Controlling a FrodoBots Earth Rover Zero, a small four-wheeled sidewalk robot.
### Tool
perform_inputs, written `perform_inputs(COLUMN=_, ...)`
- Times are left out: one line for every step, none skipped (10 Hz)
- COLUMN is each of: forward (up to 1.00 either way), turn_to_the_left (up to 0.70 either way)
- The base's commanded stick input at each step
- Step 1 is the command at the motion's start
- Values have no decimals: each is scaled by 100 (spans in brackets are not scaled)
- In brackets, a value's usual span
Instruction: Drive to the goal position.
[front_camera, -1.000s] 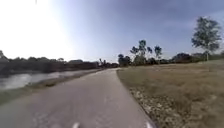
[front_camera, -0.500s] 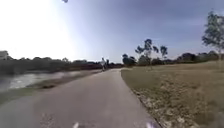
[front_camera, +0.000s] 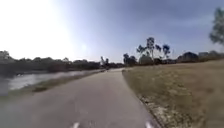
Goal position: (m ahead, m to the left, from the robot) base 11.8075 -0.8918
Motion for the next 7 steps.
perform_inputs(forward=100, turn_to_the_left=2)
perform_inputs(forward=100, turn_to_the_left=2)
perform_inputs(forward=100, turn_to_the_left=3)
perform_inputs(forward=100, turn_to_the_left=3)
perform_inputs(forward=100, turn_to_the_left=3)
perform_inputs(forward=100, turn_to_the_left=2)
perform_inputs(forward=100, turn_to_the_left=2)
